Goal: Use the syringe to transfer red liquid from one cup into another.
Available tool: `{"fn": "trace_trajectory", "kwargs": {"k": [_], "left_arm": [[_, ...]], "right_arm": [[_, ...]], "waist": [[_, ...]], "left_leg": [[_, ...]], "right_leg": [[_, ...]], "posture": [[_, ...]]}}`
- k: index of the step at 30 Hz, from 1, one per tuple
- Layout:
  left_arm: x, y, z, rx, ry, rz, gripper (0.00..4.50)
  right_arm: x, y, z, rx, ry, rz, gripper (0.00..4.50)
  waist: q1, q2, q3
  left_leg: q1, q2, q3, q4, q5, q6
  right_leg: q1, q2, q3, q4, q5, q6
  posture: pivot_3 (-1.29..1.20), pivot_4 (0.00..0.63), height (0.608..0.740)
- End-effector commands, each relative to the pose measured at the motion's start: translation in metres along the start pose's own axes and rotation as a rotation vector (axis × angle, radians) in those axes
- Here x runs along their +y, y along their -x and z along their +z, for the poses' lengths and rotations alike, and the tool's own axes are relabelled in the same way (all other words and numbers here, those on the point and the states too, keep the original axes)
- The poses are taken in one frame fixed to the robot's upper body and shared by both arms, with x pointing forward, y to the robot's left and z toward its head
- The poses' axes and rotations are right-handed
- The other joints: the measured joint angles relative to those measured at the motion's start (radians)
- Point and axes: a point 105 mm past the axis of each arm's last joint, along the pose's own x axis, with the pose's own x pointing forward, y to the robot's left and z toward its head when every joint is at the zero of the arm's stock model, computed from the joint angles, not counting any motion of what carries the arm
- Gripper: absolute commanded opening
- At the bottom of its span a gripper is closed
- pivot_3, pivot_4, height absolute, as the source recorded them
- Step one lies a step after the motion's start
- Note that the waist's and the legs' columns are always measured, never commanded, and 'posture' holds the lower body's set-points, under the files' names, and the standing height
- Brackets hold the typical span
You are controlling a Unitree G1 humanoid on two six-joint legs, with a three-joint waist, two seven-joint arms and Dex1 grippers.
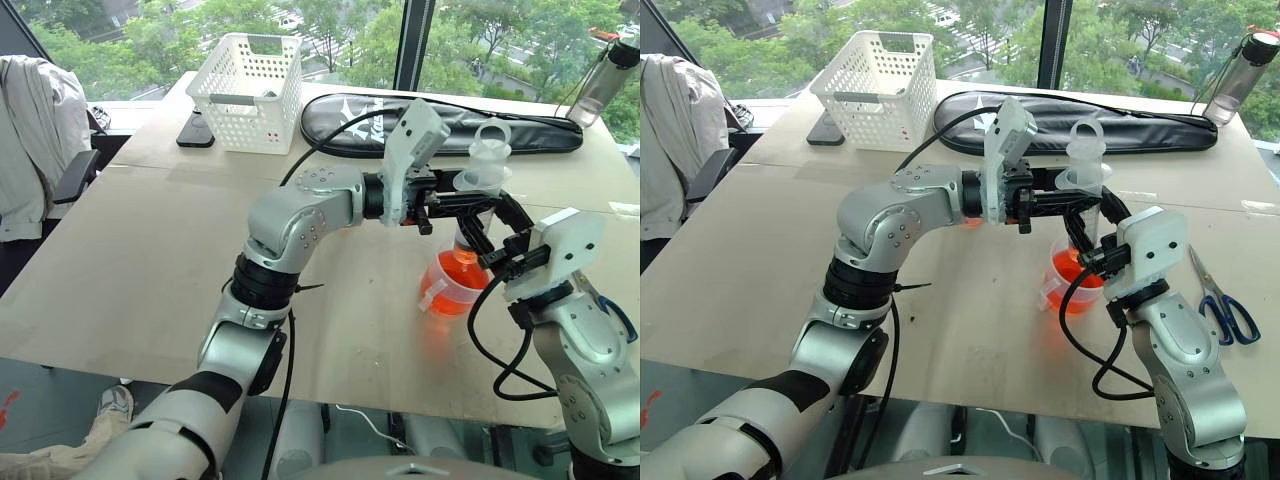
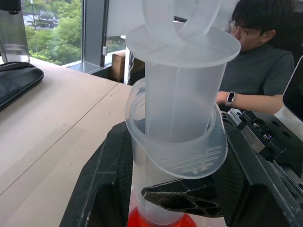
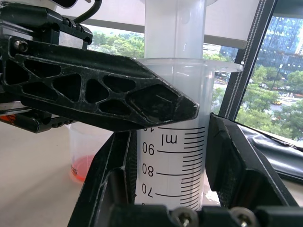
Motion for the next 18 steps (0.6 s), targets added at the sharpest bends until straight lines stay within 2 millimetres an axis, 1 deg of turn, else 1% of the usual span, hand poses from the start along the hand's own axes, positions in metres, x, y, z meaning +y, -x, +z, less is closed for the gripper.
{"fn": "trace_trajectory", "kwargs": {"k": [1,2,4,5,7,8,10,12,18], "left_arm": [[-0.016,0.003,0.009,-0.037,0.005,-0.108,1.68],[-0.020,0.005,0.010,-0.044,0.014,-0.131,1.68],[-0.024,0.006,0.011,-0.039,0.016,-0.154,2.73],[-0.024,0.007,0.011,-0.034,0.005,-0.157,3.12],[-0.013,0.009,0.015,-0.056,-0.035,-0.075,4.07],[-0.012,0.011,0.017,-0.065,-0.046,-0.068,4.49],[-0.014,0.020,0.025,-0.102,-0.021,-0.093,4.50],[-0.012,0.031,0.032,-0.137,-0.001,-0.094,4.50],[-0.003,0.051,0.039,-0.192,0.032,-0.069,4.50]], "right_arm": [[0.003,0.001,0.024,-0.094,0.028,0.014,1.51],[0.002,0.001,0.024,-0.093,0.028,0.012,1.51],[0.002,0.001,0.024,-0.093,0.028,0.010,1.51],[0.002,0.001,0.024,-0.093,0.028,0.010,1.51],[0.001,-0.001,0.025,-0.097,0.029,0.011,1.51],[0.001,-0.001,0.026,-0.098,0.030,0.012,1.51],[-0.001,-0.001,0.029,-0.107,0.025,0.007,1.51],[-0.003,0.000,0.032,-0.114,0.019,0.000,1.51],[-0.005,0.001,0.029,-0.098,0.006,0.009,1.51]], "waist": [[0.000,0.000,0.000],[0.000,0.000,0.000],[-0.001,0.000,0.000],[-0.001,0.000,0.000],[0.000,0.000,0.000],[0.001,0.000,0.000],[0.000,0.000,0.000],[-0.001,0.000,0.000],[-0.001,0.000,0.000]], "left_leg": [[0.000,0.000,0.000,0.000,0.000,0.000],[0.000,0.000,0.000,0.000,0.000,0.000],[0.000,0.000,0.000,0.000,0.000,0.000],[0.000,0.000,0.000,0.000,0.000,0.000],[0.000,0.000,0.000,0.000,0.000,0.000],[0.000,0.000,0.000,0.000,0.000,0.000],[0.000,0.000,0.000,0.000,0.000,0.000],[0.000,0.000,0.000,0.000,0.000,0.000],[0.000,0.000,0.000,-0.001,0.000,0.000]], "right_leg": [[0.000,0.000,0.000,0.000,0.000,0.000],[0.000,0.000,0.000,0.000,0.000,0.000],[0.000,0.000,0.000,0.000,0.000,0.000],[0.000,0.000,0.000,0.000,0.000,0.000],[0.000,0.000,0.000,0.000,0.000,0.000],[0.000,0.000,0.000,0.000,0.000,0.000],[0.000,0.000,0.000,0.000,0.000,0.000],[0.000,0.000,0.000,0.000,0.000,0.000],[0.000,0.000,0.000,0.000,0.000,0.000]], "posture": [[0.00,0.150,0.724],[0.00,0.150,0.724],[0.00,0.150,0.724],[0.00,0.150,0.724],[0.00,0.150,0.724],[0.00,0.150,0.724],[0.00,0.150,0.724],[0.00,0.150,0.724],[0.00,0.150,0.724]]}}
